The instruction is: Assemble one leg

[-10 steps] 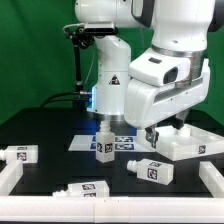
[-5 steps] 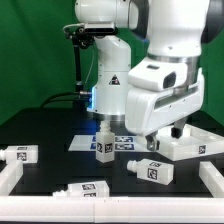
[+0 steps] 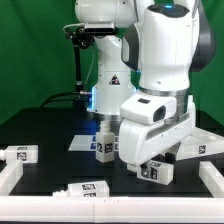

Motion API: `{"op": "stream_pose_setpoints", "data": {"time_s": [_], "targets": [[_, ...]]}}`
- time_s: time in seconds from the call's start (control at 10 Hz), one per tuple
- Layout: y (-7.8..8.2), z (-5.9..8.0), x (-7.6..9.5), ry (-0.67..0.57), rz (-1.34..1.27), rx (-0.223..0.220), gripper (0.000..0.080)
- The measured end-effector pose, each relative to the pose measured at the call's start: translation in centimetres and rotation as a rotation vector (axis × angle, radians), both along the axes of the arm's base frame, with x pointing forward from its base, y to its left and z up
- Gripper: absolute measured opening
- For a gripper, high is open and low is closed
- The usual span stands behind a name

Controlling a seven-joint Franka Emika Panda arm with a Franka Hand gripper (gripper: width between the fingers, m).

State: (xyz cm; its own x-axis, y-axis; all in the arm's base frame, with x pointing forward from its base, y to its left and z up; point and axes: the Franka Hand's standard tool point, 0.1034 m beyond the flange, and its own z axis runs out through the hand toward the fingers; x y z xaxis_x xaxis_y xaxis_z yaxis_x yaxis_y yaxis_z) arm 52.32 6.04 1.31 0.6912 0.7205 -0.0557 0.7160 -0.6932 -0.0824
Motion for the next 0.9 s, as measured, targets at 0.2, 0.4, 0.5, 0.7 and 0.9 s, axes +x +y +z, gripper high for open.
{"op": "stream_pose_setpoints", "data": {"time_s": [0.2,0.4,0.5,0.7,0.9], "targets": [[0.0,0.0,0.0,0.0,0.001,0.0,0.047],[0.0,0.0,0.0,0.0,0.001,0.0,0.0282],[0.0,0.0,0.0,0.0,0.002,0.0,0.0282],[-2.8,0.0,0.3,-0.003,0.093,0.0,0.0282],[-7.3,0.1,-0.4,0.006,0.141,-0.003,0.0282]]}}
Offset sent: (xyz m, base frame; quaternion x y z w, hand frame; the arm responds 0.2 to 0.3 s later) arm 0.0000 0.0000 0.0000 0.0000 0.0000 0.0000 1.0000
